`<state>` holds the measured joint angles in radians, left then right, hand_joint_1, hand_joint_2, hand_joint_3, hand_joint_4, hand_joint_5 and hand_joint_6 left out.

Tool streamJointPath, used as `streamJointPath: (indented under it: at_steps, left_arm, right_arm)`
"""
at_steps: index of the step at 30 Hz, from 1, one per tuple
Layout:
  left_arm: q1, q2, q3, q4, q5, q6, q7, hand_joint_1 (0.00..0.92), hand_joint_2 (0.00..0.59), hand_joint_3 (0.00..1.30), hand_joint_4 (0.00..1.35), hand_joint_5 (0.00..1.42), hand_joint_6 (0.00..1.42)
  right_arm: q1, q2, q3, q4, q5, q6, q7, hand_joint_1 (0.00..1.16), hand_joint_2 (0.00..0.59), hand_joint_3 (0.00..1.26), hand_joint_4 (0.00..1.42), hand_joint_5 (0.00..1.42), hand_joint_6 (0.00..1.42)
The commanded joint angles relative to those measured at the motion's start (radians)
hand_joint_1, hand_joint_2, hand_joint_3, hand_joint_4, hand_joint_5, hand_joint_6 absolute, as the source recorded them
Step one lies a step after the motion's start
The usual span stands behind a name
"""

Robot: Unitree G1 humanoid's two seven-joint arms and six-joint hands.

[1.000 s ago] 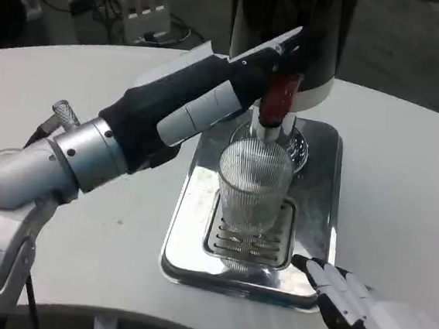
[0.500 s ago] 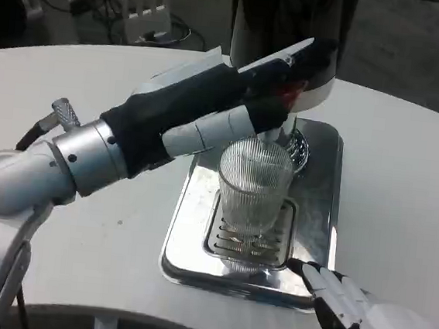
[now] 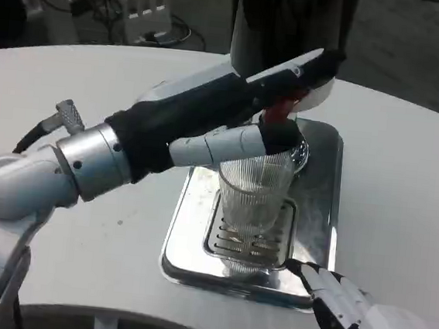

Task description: Grasp the cup under the faucet to collect the drink, then remove the cup.

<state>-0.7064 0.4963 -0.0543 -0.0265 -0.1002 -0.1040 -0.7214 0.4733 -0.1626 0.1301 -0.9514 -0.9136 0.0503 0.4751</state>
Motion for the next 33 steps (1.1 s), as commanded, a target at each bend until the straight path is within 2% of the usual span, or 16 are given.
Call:
streamJointPath:
  at_steps: [1,3,6,8,15,18,21,23,26,29,31,33]
  left_arm:
    - [0.026,0.013,-0.03,-0.023,0.037,-0.018,-0.01,0.0,0.004,0.0,0.0,0.0,0.0]
    - [0.03,0.015,-0.033,-0.031,0.045,-0.019,-0.008,0.0,0.004,0.0,0.0,0.0,0.0]
    - [0.035,0.016,-0.033,-0.038,0.051,-0.017,-0.005,0.0,0.003,0.0,0.0,0.0,0.0]
    - [0.036,0.02,-0.034,-0.043,0.058,-0.017,-0.004,0.0,0.003,0.0,0.0,0.0,0.0]
    - [0.041,0.025,-0.041,-0.058,0.081,-0.018,-0.004,0.0,0.0,0.0,0.0,0.0,0.0]
    - [0.044,0.025,-0.041,-0.057,0.085,-0.018,0.0,0.0,0.0,0.0,0.0,0.0,0.0]
    - [0.047,0.025,-0.04,-0.055,0.084,-0.018,0.005,0.0,0.0,0.0,0.0,0.0,0.0]
    - [0.051,0.024,-0.04,-0.055,0.083,-0.02,0.009,0.0,0.0,0.0,0.0,0.0,0.0]
    - [0.057,0.023,-0.043,-0.055,0.082,-0.019,0.014,0.0,0.001,0.0,0.0,0.0,0.0]
    - [0.058,0.022,-0.045,-0.055,0.084,-0.021,0.018,0.0,0.001,0.0,0.0,0.0,0.0]
    - [0.059,0.024,-0.045,-0.054,0.085,-0.022,0.021,0.0,0.001,0.0,0.0,0.0,0.0]
    - [0.059,0.025,-0.045,-0.051,0.087,-0.024,0.024,0.0,0.001,0.0,0.0,0.0,0.0]
  right_arm:
    - [0.01,0.006,-0.003,-0.018,0.009,0.009,-0.004,0.44,0.446,0.03,0.0,0.0,0.0]
    - [0.011,0.015,-0.002,-0.014,0.022,0.008,-0.019,0.44,0.446,0.03,0.0,0.0,0.0]
    - [0.005,0.025,0.009,0.005,0.003,-0.01,-0.057,0.44,0.449,0.03,0.0,0.0,0.0]
    - [-0.003,0.028,0.015,0.017,-0.008,-0.005,-0.064,0.49,0.45,0.03,0.0,0.0,0.0]
    - [-0.024,0.052,0.018,0.033,-0.005,0.016,-0.077,0.52,0.418,0.03,0.0,0.0,0.0]
    - [-0.032,0.076,0.006,0.092,0.078,0.012,-0.128,0.53,0.413,0.02,0.0,0.0,0.0]
    - [-0.063,0.105,-0.007,0.201,0.193,-0.037,-0.249,0.58,0.334,0.0,0.0,0.0,0.0]
    - [-0.081,0.114,-0.005,0.241,0.24,-0.057,-0.309,0.63,0.309,0.0,0.0,0.0,0.0]
    - [-0.142,0.179,-0.013,0.327,0.347,-0.046,-0.393,0.74,0.238,0.0,0.0,0.0,0.05]
    - [-0.183,0.212,-0.007,0.375,0.395,-0.036,-0.44,0.78,0.212,0.0,0.0,0.0,0.06]
    - [-0.213,0.215,0.007,0.404,0.399,-0.041,-0.464,0.82,0.179,0.0,0.0,0.01,0.08]
    - [-0.239,0.224,0.02,0.44,0.416,-0.033,-0.478,0.82,0.176,0.0,0.0,0.01,0.08]
